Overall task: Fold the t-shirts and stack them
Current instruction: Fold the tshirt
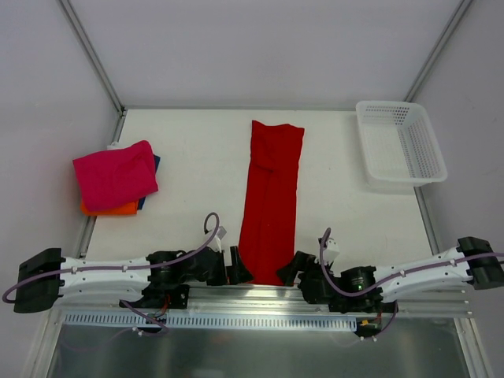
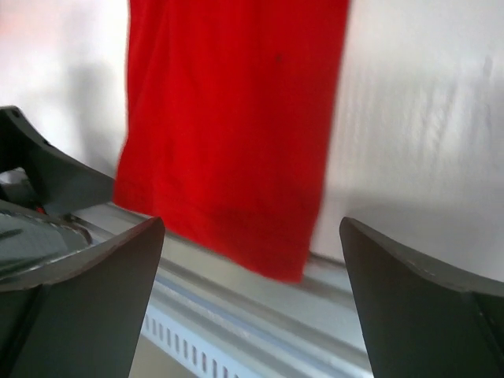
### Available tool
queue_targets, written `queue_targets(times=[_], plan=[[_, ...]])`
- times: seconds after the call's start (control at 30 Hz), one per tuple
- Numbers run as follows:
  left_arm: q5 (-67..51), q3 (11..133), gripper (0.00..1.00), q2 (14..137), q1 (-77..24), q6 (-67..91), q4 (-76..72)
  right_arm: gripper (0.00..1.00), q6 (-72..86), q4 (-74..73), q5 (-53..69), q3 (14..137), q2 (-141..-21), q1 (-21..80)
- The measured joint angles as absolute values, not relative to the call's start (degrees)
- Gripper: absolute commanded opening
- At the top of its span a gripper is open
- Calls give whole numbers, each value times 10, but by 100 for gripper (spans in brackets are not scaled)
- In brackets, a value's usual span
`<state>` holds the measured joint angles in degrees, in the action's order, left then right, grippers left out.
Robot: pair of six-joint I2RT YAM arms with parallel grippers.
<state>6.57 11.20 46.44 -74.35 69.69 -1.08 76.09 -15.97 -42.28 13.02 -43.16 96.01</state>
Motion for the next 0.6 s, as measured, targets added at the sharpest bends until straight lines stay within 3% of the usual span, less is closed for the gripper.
queue_targets(times=[0.23, 0.6], plan=[[85, 122, 99, 490, -769, 720, -13, 100, 896, -325, -460, 178, -471, 1069], [109, 128, 99, 509, -781, 742, -20, 99, 961, -250, -508, 180, -546, 1086]])
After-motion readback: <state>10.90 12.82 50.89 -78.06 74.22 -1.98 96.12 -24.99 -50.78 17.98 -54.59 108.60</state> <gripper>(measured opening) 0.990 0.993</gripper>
